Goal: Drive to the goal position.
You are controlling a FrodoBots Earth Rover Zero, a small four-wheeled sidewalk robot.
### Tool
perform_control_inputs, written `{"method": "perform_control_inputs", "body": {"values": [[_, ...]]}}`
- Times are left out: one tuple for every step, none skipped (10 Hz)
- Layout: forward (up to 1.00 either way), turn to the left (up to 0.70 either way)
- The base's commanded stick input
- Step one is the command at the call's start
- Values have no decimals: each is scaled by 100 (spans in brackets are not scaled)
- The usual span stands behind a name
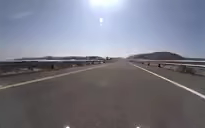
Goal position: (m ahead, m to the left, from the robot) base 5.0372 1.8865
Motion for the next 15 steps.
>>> {"method": "perform_control_inputs", "body": {"values": [[70, 0], [70, 0], [70, 0], [70, 0], [70, 0], [70, 0], [70, 0], [70, 0], [70, 0], [70, 0], [70, 0], [70, 0], [70, 0], [70, 0], [70, 0]]}}
